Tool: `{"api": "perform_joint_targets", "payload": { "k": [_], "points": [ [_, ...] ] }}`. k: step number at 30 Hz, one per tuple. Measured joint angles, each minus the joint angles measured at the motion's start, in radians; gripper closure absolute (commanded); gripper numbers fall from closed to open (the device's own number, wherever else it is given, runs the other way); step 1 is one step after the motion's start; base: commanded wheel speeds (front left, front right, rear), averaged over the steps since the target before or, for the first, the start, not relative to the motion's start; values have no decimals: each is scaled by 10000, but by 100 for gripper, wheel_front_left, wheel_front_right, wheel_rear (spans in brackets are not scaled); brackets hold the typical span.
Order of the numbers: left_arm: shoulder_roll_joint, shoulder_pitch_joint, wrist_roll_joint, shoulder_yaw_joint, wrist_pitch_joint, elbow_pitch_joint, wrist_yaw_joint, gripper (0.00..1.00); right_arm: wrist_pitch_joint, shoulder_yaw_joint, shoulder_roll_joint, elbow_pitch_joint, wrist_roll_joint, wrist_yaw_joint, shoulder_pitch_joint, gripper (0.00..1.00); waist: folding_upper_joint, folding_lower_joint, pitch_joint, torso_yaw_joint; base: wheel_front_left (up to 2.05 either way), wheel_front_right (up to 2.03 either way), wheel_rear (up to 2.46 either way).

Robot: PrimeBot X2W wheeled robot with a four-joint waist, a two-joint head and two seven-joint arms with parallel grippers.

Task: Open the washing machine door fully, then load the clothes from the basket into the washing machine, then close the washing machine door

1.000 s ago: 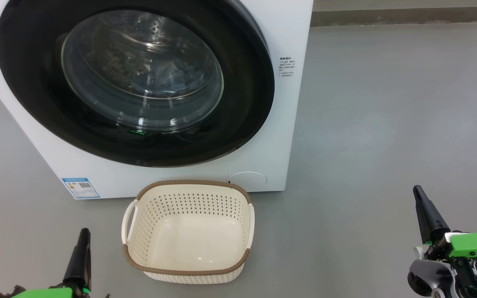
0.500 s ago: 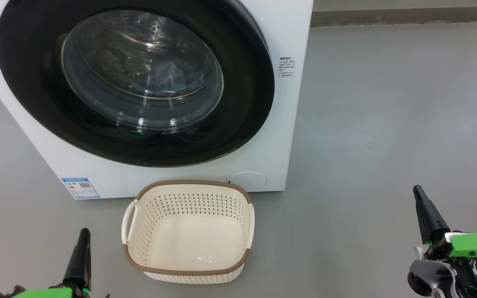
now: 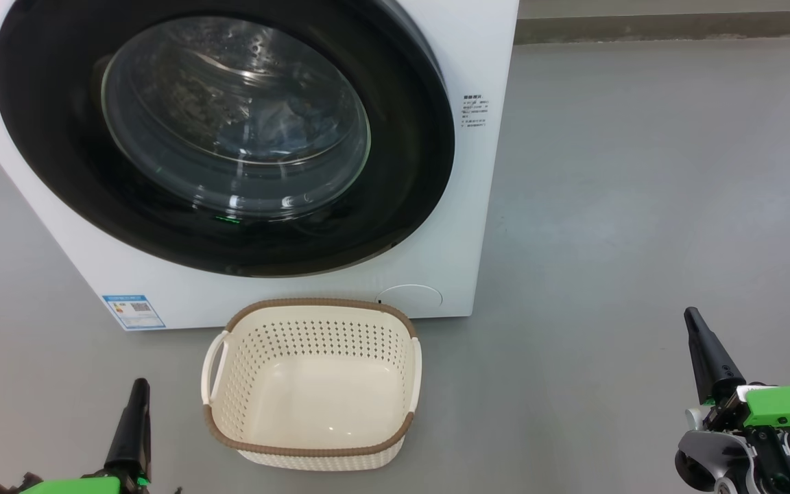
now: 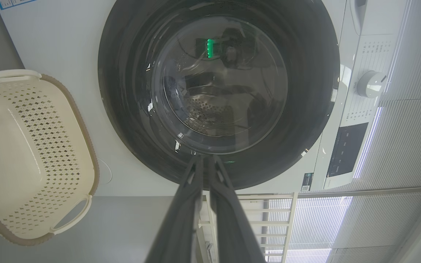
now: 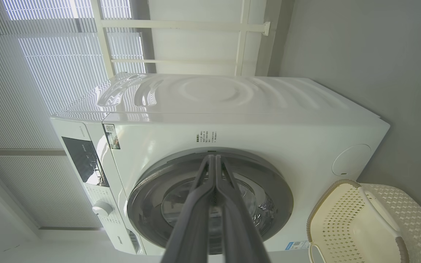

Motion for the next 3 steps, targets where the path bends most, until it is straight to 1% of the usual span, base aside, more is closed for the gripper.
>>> {"api": "perform_joint_targets", "payload": {
  "k": [3],
  "points": [
    [0,0,0,0,2,0,0,100,0,-2,0,0,0,0,0,100,0,0,0,0,0,0,0]
  ]
}}
